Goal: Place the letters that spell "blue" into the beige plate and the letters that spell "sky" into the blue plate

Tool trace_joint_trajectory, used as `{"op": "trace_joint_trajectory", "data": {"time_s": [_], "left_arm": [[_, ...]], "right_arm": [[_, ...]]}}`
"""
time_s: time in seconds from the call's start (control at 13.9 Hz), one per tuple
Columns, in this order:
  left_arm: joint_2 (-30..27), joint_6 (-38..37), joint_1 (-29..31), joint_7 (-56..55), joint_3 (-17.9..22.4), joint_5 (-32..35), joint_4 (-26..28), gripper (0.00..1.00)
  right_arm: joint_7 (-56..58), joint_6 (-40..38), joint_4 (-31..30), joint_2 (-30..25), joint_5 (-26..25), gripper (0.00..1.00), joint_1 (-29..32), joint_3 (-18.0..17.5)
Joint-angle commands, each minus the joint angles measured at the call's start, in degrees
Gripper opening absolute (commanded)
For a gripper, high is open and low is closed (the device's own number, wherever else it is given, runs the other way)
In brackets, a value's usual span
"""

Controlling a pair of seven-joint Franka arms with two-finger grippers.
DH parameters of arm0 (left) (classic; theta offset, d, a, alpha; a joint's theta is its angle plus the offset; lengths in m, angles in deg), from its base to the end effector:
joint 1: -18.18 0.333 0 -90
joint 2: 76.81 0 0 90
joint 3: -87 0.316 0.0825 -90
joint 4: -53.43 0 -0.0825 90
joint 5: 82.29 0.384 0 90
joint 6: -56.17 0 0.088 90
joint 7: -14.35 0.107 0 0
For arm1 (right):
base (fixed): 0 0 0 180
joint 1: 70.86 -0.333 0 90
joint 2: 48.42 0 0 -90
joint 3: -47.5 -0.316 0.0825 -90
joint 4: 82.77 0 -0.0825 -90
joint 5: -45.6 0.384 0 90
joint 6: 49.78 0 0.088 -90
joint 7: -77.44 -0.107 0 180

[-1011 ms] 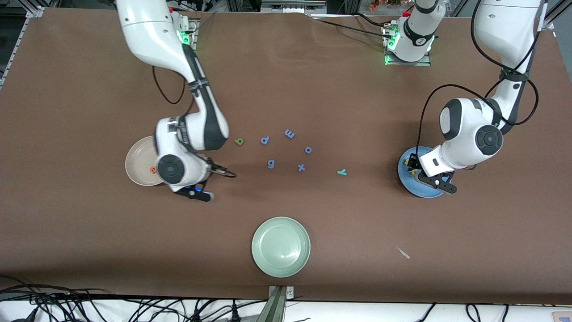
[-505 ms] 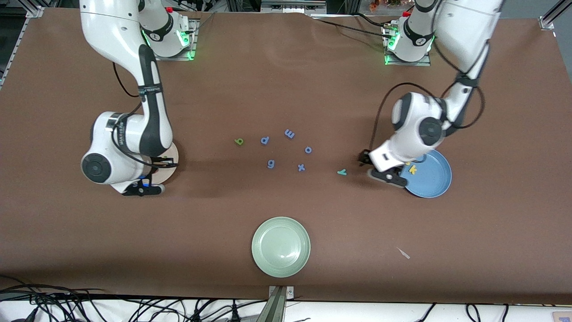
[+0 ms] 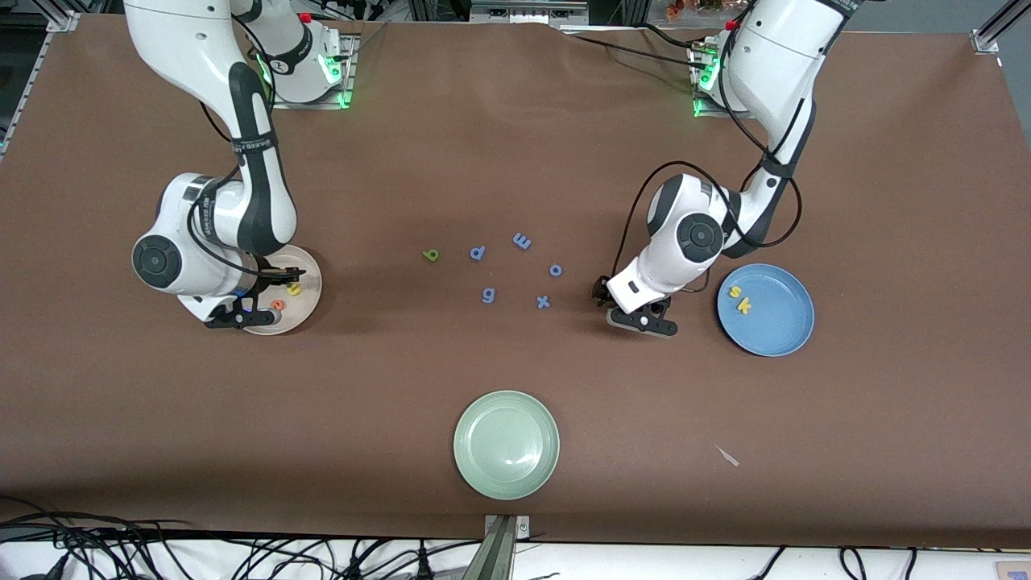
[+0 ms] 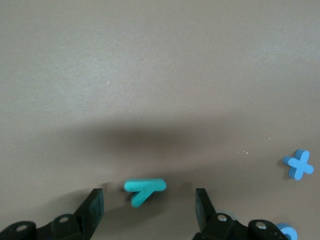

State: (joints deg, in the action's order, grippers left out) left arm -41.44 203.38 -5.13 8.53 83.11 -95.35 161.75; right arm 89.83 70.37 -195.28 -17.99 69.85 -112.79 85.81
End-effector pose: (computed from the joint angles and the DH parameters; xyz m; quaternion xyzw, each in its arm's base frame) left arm 0.5703 -0.2867 0.1814 0.9924 -0.0851 0.0047 0.0888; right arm 0.5806 0.0659 0.2329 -0.9922 -0.0203 0.1222 0.0131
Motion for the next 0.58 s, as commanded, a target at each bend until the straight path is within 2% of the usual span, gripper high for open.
{"op": "trace_joint_trajectory", "data": {"time_s": [0.0, 0.14, 0.22, 0.29, 0.51], "left_arm": [[1.99, -0.43, -1.21, -0.50, 0.64, -1.27, -2.15, 0.82], [2.17, -0.43, -1.21, -0.41, 0.73, -1.01, -2.15, 0.81], [2.25, -0.43, -1.21, -0.06, 0.73, -1.00, -2.15, 0.76], [2.52, -0.43, -1.21, 0.03, 0.73, -0.66, -2.15, 0.67], [3.40, -0.43, -1.21, 0.03, 0.73, 0.23, -2.15, 0.27]], "right_arm": [[-8.92, -0.53, -0.09, -2.31, -0.16, 1.00, -4.98, 0.09], [-16.48, -0.44, 1.06, -1.69, -0.08, 1.00, -8.76, -0.08], [-20.09, -0.09, 1.41, -1.08, 0.10, 1.00, -10.70, -0.17], [-23.26, 0.34, 1.85, -0.46, 0.53, 1.00, -12.28, -0.26], [-32.05, 3.15, 2.73, 1.47, 2.20, 1.00, -15.80, -2.01]]}}
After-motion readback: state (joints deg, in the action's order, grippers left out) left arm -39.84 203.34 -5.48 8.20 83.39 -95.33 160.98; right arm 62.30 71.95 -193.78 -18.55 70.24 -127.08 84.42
